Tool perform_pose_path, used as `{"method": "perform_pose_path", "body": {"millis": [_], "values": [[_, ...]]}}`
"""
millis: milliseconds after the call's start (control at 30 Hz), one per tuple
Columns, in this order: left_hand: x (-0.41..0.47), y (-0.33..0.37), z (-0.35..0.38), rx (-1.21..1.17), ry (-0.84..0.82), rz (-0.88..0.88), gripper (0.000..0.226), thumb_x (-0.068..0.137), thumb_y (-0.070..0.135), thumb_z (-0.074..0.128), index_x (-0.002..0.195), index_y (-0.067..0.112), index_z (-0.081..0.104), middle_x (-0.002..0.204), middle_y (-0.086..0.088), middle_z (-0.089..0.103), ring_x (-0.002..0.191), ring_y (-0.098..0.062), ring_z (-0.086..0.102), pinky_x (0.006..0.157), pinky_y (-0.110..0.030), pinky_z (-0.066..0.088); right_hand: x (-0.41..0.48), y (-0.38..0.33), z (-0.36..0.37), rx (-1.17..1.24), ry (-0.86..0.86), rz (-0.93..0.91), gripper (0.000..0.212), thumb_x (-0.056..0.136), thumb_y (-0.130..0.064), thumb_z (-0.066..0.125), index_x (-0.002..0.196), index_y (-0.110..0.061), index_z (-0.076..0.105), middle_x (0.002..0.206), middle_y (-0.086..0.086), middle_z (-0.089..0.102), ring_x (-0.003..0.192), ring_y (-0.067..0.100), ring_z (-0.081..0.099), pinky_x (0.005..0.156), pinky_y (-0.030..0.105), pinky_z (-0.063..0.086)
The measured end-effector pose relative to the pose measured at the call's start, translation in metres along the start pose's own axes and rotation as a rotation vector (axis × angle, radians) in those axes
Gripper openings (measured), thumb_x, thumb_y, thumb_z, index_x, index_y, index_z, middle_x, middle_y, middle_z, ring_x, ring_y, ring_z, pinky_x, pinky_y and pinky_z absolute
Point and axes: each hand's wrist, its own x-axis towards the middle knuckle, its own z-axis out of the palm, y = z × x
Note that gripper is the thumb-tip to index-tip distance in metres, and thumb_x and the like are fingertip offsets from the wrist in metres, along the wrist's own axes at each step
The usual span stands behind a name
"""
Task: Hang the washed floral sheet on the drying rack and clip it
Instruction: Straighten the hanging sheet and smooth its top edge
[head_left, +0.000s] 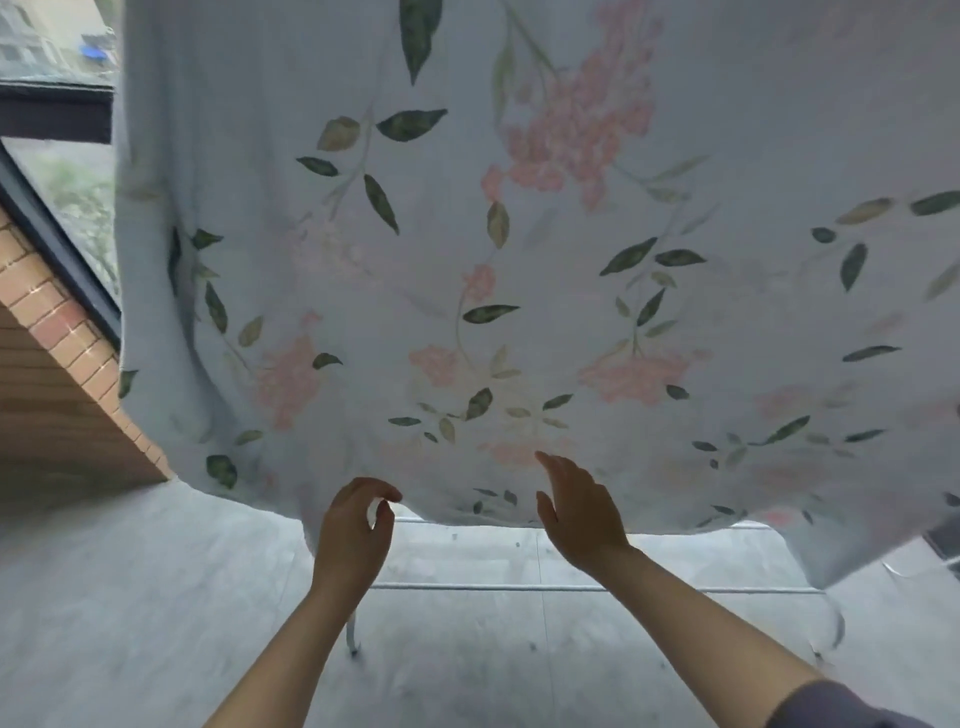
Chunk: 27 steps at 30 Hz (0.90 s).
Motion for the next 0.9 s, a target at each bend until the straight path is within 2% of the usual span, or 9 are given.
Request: {"method": "perform_pose_path", "body": {"millis": [133, 300, 400, 500, 567, 800, 900], "values": [[-0.005, 0.004, 0.037, -0.026, -0.147, 0.061, 0.052, 0.078, -0.01, 0.058, 0.074, 0.042, 0.053, 0.083, 0.017, 0.062, 0.078, -0.003, 0.056, 0.072, -0.018, 0.04, -0.042, 0.029, 0.005, 0.067, -0.007, 0.189, 0.052, 0.099, -0.032, 0.035, 0.148, -0.027, 0.02, 0.149, -0.005, 0.031, 0.134, 0.016, 0.034, 0.105, 0.033, 0.031], [-0.022, 0.032, 0.088, -0.06, -0.311, 0.085, 0.049, 0.076, -0.009, 0.058, 0.072, 0.04, 0.055, 0.079, 0.016, 0.065, 0.077, -0.006, 0.06, 0.077, -0.032, 0.051, -0.092, 0.071, 0.001, 0.119, 0.037, 0.362, 0.052, 0.098, -0.032, 0.037, 0.147, -0.026, 0.022, 0.148, -0.006, 0.034, 0.134, 0.015, 0.035, 0.104, 0.033, 0.035], [-0.034, 0.064, 0.124, -0.092, -0.416, 0.145, 0.042, 0.077, -0.006, 0.059, 0.072, 0.035, 0.059, 0.089, 0.024, 0.063, 0.08, -0.004, 0.06, 0.075, -0.026, 0.05, -0.115, 0.109, -0.013, 0.193, 0.111, 0.451, 0.051, 0.098, -0.031, 0.04, 0.146, -0.025, 0.027, 0.145, -0.005, 0.039, 0.133, 0.016, 0.037, 0.103, 0.034, 0.038], [-0.049, 0.106, 0.16, -0.08, -0.499, 0.184, 0.041, 0.079, -0.006, 0.059, 0.067, 0.033, 0.058, 0.09, 0.029, 0.061, 0.083, 0.002, 0.059, 0.069, -0.01, 0.044, -0.142, 0.153, -0.029, 0.271, 0.187, 0.542, 0.049, 0.097, -0.028, 0.042, 0.145, -0.024, 0.03, 0.142, -0.004, 0.041, 0.129, 0.016, 0.042, 0.098, 0.034, 0.041], [-0.056, 0.133, 0.184, -0.079, -0.508, 0.208, 0.04, 0.079, -0.008, 0.057, 0.068, 0.031, 0.059, 0.089, 0.029, 0.061, 0.083, 0.005, 0.058, 0.066, -0.006, 0.04, -0.156, 0.182, -0.036, 0.295, 0.206, 0.564, 0.048, 0.098, -0.029, 0.041, 0.144, -0.025, 0.03, 0.142, -0.004, 0.04, 0.128, 0.015, 0.042, 0.098, 0.033, 0.041], [-0.132, 0.243, 0.307, -0.181, -0.574, 0.193, 0.04, 0.077, -0.01, 0.054, 0.068, 0.028, 0.063, 0.077, 0.019, 0.065, 0.074, -0.004, 0.061, 0.065, -0.013, 0.042, -0.233, 0.325, -0.072, 0.334, 0.206, 0.652, 0.046, 0.098, -0.027, 0.041, 0.143, -0.025, 0.031, 0.145, -0.005, 0.039, 0.132, 0.014, 0.038, 0.104, 0.036, 0.037], [-0.163, 0.29, 0.349, -0.202, -0.639, 0.18, 0.036, 0.079, -0.007, 0.054, 0.07, 0.027, 0.064, 0.079, 0.019, 0.065, 0.079, -0.004, 0.06, 0.065, -0.01, 0.041, -0.262, 0.381, -0.092, 0.327, 0.204, 0.721, 0.046, 0.098, -0.027, 0.04, 0.143, -0.025, 0.03, 0.144, -0.003, 0.039, 0.132, 0.016, 0.038, 0.1, 0.035, 0.04]]}}
